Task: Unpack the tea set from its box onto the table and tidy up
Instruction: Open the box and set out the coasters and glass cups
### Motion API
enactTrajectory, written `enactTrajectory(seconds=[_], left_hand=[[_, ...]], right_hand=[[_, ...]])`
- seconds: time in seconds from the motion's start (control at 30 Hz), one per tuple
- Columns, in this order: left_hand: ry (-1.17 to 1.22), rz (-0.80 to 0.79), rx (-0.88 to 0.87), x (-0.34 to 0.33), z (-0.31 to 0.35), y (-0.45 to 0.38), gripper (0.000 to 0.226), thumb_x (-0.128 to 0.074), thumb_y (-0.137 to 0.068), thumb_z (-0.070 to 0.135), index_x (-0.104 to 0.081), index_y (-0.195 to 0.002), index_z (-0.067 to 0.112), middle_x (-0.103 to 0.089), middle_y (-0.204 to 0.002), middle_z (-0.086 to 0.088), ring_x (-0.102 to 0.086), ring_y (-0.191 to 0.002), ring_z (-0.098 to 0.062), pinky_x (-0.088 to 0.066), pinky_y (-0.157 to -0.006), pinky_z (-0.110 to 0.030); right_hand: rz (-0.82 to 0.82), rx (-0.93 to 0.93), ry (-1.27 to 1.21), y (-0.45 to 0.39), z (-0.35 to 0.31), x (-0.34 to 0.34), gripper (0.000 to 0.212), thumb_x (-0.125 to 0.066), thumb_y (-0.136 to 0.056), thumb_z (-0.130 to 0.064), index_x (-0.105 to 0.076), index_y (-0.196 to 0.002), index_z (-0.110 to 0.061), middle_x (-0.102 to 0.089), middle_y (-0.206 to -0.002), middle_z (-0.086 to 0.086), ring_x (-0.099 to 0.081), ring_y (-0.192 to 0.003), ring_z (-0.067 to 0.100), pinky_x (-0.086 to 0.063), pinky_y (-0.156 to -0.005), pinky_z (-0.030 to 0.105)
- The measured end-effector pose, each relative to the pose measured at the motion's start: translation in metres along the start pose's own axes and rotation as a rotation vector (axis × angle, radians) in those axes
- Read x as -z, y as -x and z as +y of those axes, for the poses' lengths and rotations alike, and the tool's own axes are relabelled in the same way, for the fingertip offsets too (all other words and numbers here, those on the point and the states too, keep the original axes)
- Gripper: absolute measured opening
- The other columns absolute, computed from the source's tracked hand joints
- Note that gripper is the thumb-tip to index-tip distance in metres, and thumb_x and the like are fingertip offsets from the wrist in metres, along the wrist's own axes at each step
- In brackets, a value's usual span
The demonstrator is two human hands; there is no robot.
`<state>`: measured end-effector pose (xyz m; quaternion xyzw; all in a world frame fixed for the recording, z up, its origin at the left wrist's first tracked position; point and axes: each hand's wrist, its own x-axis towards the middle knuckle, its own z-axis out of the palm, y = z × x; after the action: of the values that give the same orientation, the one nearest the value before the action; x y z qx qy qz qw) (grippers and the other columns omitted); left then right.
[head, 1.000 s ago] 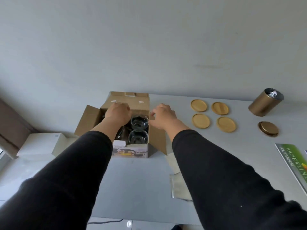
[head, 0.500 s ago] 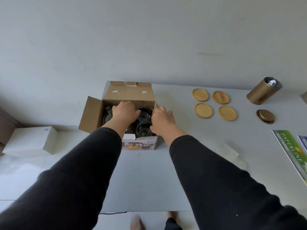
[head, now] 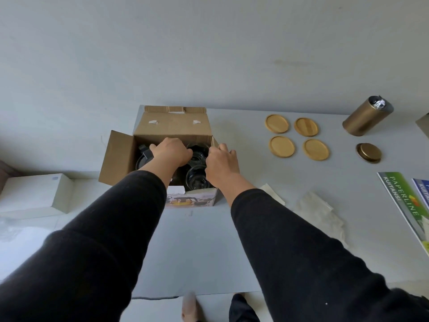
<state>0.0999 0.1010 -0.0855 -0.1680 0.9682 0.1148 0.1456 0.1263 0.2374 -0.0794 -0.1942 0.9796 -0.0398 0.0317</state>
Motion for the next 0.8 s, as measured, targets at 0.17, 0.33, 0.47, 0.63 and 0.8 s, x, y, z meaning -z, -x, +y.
enactTrajectory(seconds=[0.17,0.33,0.47,0.63,0.8], left_hand=[[0.022,0.008,0.012,0.009,-0.004,-0.001,0.033,-0.041,-0.094,0.037,-0.058,-0.087,0.01,-0.055,-0.089,-0.006,-0.049,-0.087,-0.024,-0.027,-0.108,-0.052],[0.045,0.016,-0.009,0.028,-0.009,0.005,0.026,-0.045,-0.092,0.032,-0.052,-0.089,0.008,-0.052,-0.1,-0.009,-0.055,-0.098,-0.029,-0.04,-0.103,-0.047],[-0.017,0.05,-0.031,0.05,-0.015,0.01,0.029,-0.045,-0.092,0.031,-0.057,-0.094,0.005,-0.055,-0.105,-0.01,-0.052,-0.085,-0.026,-0.04,-0.071,-0.033],[-0.089,0.141,-0.092,0.085,-0.011,0.016,0.022,-0.043,-0.091,0.026,-0.049,-0.082,0.007,-0.051,-0.094,-0.013,-0.048,-0.084,-0.026,-0.043,-0.073,-0.032],[-0.175,0.193,-0.122,0.116,0.019,0.018,0.02,-0.045,-0.09,0.016,-0.051,-0.076,0.004,-0.052,-0.088,-0.012,-0.05,-0.079,-0.026,-0.041,-0.064,-0.031]], right_hand=[[0.003,-0.013,-0.02,-0.001,0.001,-0.001,0.014,-0.056,-0.09,-0.011,-0.069,-0.093,-0.012,-0.061,-0.106,0.001,-0.046,-0.11,0.025,-0.032,-0.08,0.036],[0.019,-0.052,-0.054,-0.007,-0.003,0.012,0.011,-0.056,-0.089,-0.018,-0.064,-0.083,-0.02,-0.062,-0.106,0.006,-0.047,-0.109,0.028,-0.031,-0.073,0.034],[0.042,0.004,0.032,-0.009,0.002,0.041,0.019,-0.051,-0.094,-0.02,-0.069,-0.097,-0.016,-0.067,-0.103,0.004,-0.049,-0.11,0.024,-0.035,-0.089,0.035],[0.024,-0.075,-0.049,-0.007,0.011,0.078,0.017,-0.054,-0.091,-0.012,-0.069,-0.098,-0.012,-0.069,-0.102,0.009,-0.058,-0.086,0.028,-0.042,-0.074,0.03],[0.035,-0.179,-0.139,-0.002,0.044,0.11,0.02,-0.053,-0.089,-0.01,-0.07,-0.099,-0.008,-0.069,-0.1,0.012,-0.062,-0.086,0.03,-0.041,-0.067,0.026]])
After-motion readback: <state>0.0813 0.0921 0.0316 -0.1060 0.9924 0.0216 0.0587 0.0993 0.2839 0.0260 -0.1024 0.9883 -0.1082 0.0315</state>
